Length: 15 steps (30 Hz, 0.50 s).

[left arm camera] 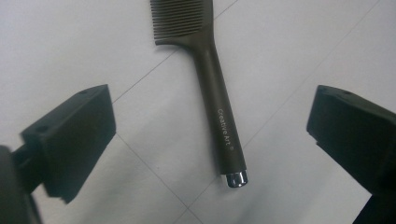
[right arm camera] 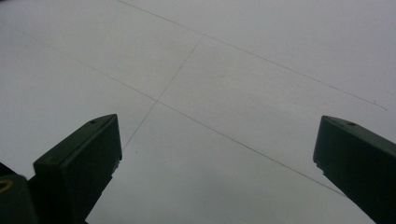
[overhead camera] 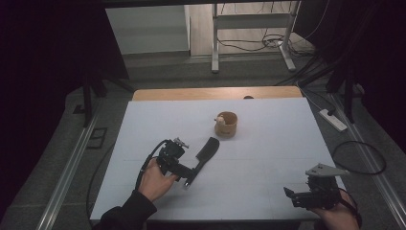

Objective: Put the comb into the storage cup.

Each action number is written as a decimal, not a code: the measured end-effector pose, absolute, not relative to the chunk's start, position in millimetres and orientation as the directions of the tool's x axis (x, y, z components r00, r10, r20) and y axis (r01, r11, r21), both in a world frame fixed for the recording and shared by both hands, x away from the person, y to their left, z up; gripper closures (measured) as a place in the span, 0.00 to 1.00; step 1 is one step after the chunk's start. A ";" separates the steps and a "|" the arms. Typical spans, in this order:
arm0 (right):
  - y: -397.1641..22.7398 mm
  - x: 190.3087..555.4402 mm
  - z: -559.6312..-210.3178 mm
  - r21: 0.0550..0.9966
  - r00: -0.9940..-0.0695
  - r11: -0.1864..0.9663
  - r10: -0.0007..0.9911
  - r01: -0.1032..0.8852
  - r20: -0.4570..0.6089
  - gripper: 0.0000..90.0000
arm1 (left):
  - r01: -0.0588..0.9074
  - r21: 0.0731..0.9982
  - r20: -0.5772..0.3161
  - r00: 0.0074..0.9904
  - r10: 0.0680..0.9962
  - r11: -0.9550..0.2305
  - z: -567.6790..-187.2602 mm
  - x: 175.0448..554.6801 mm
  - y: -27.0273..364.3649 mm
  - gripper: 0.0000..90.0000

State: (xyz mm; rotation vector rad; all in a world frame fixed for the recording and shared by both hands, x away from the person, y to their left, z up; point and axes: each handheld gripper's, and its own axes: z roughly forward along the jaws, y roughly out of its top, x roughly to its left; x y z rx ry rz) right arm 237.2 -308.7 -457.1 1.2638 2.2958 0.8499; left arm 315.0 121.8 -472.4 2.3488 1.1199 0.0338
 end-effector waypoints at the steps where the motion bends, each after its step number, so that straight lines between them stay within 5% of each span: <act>1: -308.7 237.2 -457.1 0.668 -0.521 0.411 0.853 0.620 -0.041 0.01 | 0.714 0.475 -0.200 0.657 0.727 -0.515 -472.0 315.4 121.6 0.00; 15: -308.5 237.5 -457.4 0.666 -0.521 0.412 0.853 0.622 -0.041 0.01 | 0.669 0.494 -0.130 0.689 0.713 -0.556 -470.1 315.3 111.5 0.00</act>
